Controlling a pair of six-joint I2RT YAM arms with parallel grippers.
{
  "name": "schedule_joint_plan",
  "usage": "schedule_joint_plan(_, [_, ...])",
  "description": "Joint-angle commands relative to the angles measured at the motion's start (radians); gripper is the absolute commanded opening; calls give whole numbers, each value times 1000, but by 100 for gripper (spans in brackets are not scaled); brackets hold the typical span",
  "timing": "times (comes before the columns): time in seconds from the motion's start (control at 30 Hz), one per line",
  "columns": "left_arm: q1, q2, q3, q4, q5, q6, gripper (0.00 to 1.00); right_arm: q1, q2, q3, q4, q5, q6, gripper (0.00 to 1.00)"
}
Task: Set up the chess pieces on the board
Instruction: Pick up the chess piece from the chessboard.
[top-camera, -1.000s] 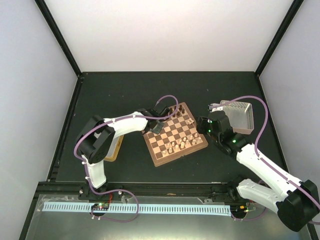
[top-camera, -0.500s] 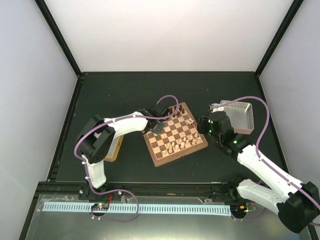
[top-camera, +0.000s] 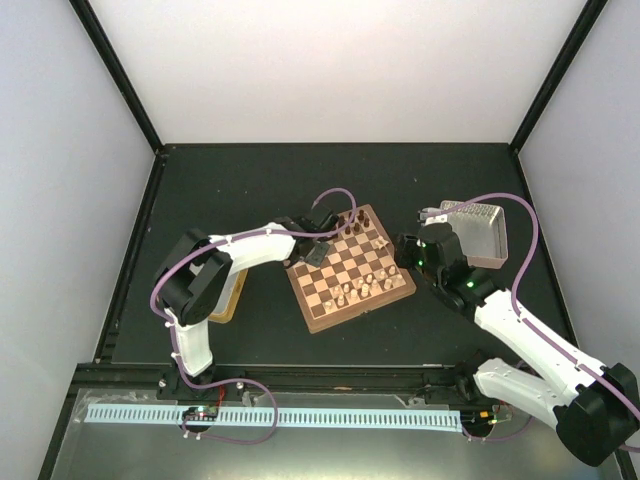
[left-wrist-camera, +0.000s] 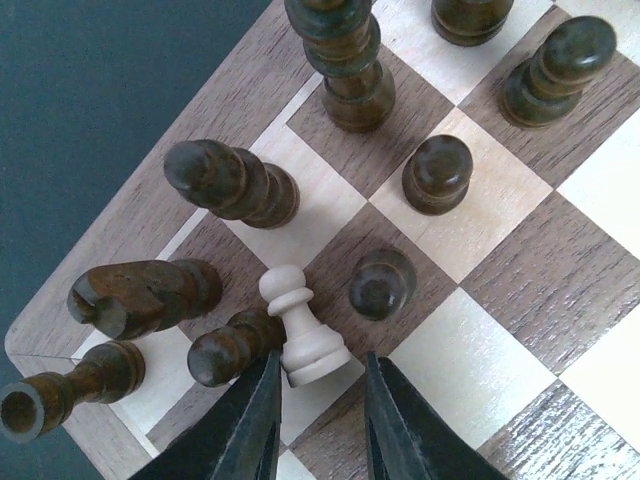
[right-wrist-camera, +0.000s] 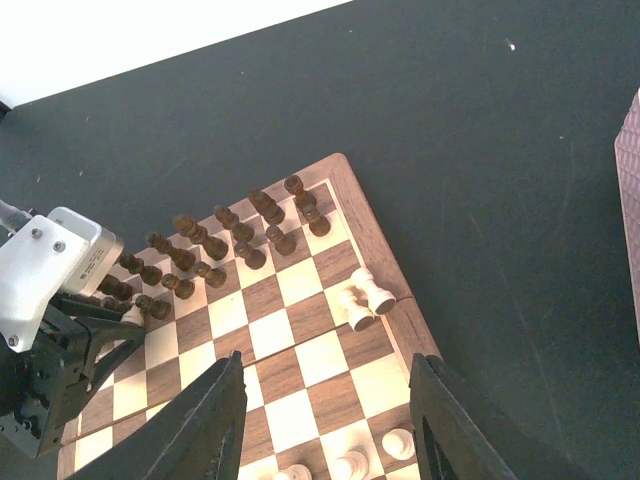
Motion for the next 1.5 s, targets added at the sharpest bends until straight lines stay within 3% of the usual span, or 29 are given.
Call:
schedule_joint_plan(0.0, [9,19,18,11,1,-22,21,-4,-15,-8,-6,28,0,47])
schedule_joint_plan(0.3, [7,-54,-24,-12,61,-30,13,-4,-15,-8,0,28,2,47])
schedule_joint_plan(0.73, [9,-192,-57,-13,92,-73,16,-3,-5,-7,12,20,5,47])
schedule_joint_plan(0.83, [15,-179,-33,-16,79,-95,25,-4,-7,-8,11,18,7,47])
schedule_joint_plan(1.07, [32,-111,2,-27,99,-144,34,-4,-14,-11,9,20,3,47])
schedule_joint_plan(1.47, [44,-44,21,4,123,-185,24,-4,-23,-20,11,23,0,47])
